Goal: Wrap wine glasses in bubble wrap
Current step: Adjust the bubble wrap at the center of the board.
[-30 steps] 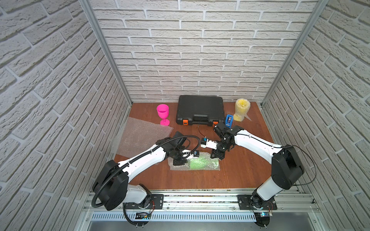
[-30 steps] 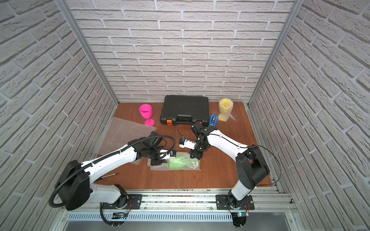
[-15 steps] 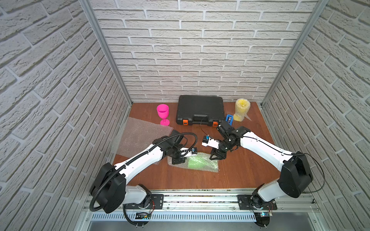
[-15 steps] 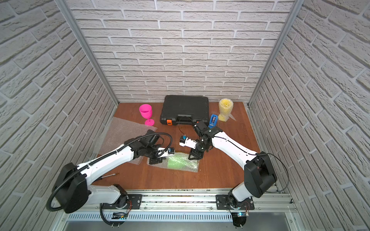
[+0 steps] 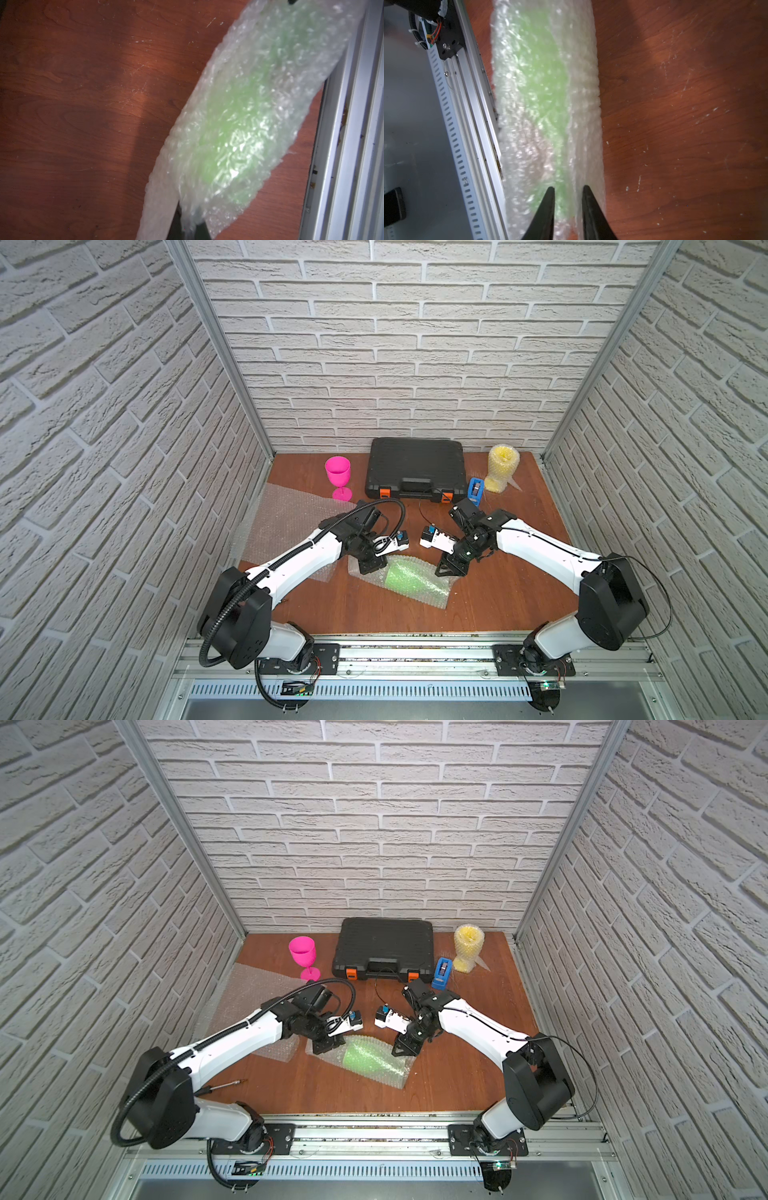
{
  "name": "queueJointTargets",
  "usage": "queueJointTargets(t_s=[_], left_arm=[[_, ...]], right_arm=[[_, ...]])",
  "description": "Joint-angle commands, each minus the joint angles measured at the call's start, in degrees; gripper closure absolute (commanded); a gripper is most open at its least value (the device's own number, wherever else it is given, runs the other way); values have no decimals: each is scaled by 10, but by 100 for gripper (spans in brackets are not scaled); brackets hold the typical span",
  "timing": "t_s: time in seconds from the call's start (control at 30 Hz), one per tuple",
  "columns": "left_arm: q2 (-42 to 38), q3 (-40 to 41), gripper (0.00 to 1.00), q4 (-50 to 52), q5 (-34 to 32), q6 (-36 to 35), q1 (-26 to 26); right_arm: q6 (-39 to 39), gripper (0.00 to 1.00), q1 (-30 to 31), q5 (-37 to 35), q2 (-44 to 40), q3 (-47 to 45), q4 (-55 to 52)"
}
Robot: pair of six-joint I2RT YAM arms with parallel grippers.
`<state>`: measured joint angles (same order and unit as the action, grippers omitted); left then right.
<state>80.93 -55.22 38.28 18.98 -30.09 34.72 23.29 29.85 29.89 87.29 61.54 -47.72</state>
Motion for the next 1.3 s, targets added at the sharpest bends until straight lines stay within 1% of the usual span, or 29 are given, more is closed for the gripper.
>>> queueJointTargets(t_s=[0.0, 0.03, 0.1, 0.33, 0.4, 0.53, 0.67, 0.7, 0.8, 0.83, 0.9, 1.1, 1.17, 1.2, 1.23, 1.27], left_arm=[[-3, -5, 100, 7, -1, 27, -1], [-3, -3, 100, 5, -2, 29, 0], [-1, -4, 100, 4, -3, 34, -1], [18, -21, 100, 23, 1, 52, -4], [22, -25, 100, 28, 8, 60, -8], [30, -32, 100, 38, 11, 67, -12], [40, -38, 100, 43, 8, 75, -15], [43, -40, 100, 43, 9, 76, -15], [48, -40, 100, 43, 11, 78, -15], [50, -40, 100, 44, 11, 78, -15], [52, -40, 100, 43, 12, 78, -15], [60, -45, 100, 48, 14, 83, -19], [59, -44, 100, 48, 16, 84, -20], [57, -44, 100, 48, 20, 85, -21], [55, -44, 100, 47, 26, 86, -24], [53, -44, 100, 47, 31, 87, -26]], right_arm=[[-34, 59, 4, 56, -18, -3, 28], [-36, 55, 6, 63, -19, -3, 28], [-41, 51, 15, 48, -14, -4, 31], [-36, 50, 50, -42, 19, -6, 30], [-39, 50, 54, -55, 23, -8, 34], [-38, 48, 55, -35, 18, -12, 40], [-32, 42, 61, 6, 15, -8, 30], [-33, 40, 63, 17, 13, -9, 29], [-35, 28, 71, 29, 9, -9, 27], [-34, 26, 73, 33, 8, -9, 26], [-38, 20, 77, 41, 10, -8, 28], [-47, 13, 87, 38, 29, 2, 28], [-54, 14, 95, -2, 33, 0, 36], [-58, 16, 97, -23, 36, -2, 42], [-59, 21, 98, -36, 38, -3, 45], [-59, 27, 98, -45, 40, -3, 47]])
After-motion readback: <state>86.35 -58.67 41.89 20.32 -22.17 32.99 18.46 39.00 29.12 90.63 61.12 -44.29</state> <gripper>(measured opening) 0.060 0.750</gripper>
